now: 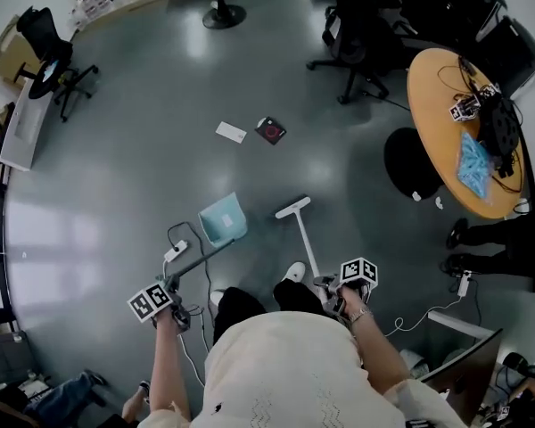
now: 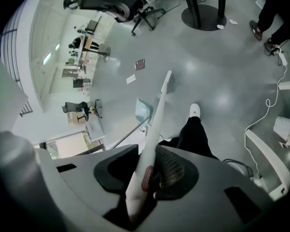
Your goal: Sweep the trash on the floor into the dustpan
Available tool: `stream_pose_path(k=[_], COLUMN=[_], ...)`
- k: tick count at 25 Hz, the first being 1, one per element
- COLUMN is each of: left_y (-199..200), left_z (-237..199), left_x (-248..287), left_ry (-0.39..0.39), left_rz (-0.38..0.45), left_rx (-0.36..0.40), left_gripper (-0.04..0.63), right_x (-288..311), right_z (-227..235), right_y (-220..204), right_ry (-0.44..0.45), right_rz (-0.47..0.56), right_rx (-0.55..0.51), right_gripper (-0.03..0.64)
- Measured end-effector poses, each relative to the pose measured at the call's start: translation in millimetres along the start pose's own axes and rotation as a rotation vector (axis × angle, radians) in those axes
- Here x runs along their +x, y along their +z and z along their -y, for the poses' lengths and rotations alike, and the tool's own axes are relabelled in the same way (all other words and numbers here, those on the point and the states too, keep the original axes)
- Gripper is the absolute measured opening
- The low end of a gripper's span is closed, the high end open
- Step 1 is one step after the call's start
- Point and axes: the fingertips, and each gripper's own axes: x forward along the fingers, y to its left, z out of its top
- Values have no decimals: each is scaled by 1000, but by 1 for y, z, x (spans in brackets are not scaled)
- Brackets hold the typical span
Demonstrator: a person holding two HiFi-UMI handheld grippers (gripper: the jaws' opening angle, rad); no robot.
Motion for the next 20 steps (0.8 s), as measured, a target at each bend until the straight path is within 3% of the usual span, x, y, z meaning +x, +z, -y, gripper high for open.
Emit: stream_pose_path(k=[10,20], left_y=[30,105], left_z=[157,241], left_x=[98,216], left_ry=[-80,-116], left_rz=[-115,-229], left_rx=[180,300], left_gripper=[95,95], right_x=[-70,-100], right_z=[-20,-94], right_y=[132,264], right_ry=[43,-25], right_rz=[34,43], right_rx=[60,64], right_gripper=[118,118])
